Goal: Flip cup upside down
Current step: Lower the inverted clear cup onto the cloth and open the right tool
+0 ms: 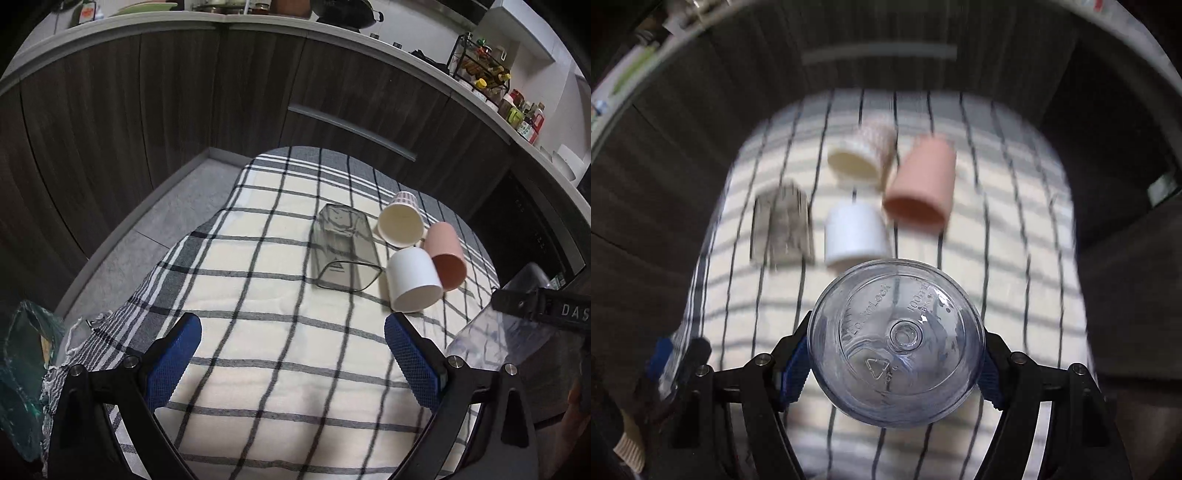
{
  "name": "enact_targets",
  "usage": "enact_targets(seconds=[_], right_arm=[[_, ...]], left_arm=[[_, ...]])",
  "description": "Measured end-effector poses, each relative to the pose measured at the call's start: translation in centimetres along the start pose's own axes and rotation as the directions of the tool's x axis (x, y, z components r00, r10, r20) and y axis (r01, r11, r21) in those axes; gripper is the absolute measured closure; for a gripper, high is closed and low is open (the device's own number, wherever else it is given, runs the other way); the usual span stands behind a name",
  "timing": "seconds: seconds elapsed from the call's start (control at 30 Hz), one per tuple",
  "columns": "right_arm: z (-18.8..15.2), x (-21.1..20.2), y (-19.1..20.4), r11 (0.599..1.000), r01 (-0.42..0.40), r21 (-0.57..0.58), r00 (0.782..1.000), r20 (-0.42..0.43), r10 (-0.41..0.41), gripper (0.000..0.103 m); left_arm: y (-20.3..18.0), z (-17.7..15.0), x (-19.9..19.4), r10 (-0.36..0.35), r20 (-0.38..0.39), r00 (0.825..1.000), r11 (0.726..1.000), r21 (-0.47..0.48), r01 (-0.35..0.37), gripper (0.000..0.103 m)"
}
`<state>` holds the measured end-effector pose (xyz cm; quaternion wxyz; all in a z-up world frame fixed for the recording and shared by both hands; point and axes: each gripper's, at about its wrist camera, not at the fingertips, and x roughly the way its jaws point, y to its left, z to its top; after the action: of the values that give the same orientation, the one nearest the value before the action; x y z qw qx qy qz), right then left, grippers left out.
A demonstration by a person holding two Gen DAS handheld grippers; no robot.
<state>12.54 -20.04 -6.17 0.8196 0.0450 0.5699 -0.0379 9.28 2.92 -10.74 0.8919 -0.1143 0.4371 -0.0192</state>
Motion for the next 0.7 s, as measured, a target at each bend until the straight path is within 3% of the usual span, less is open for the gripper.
enact_targets(seconds=[0.13, 0.27, 0.57, 0.7], right_arm=[[-0.4, 1.5, 0.4, 0.997, 0.073, 0.0, 0.987, 0.141, -0.072, 0.029], [-1.7, 2.2, 0.3, 0.995, 0.099, 0.016, 0.96, 0.26, -0.1, 0.029], [-3.3, 5.5, 0.5, 0.994, 0.099, 0.043, 0.966, 0.233, -0.107, 0.029], [-3.8, 5.6, 1.3, 0.991, 0.132, 0.013, 0.955, 0.266, -0.13, 0.029]], left_arm=[[0.4, -0.6, 0.3, 0.021, 0.03, 0.999, 1.0, 0.014, -0.021, 0.002], [0.3, -1.2, 0.8, 0.033, 0.045, 0.998, 0.999, 0.041, -0.035, 0.002], [0.7, -1.7, 2.3, 0.047, 0.007, 0.999, 0.998, 0.041, -0.047, 0.002], [0.6, -1.7, 2.4, 0.043, 0.006, 0.999, 0.998, 0.05, -0.043, 0.002]])
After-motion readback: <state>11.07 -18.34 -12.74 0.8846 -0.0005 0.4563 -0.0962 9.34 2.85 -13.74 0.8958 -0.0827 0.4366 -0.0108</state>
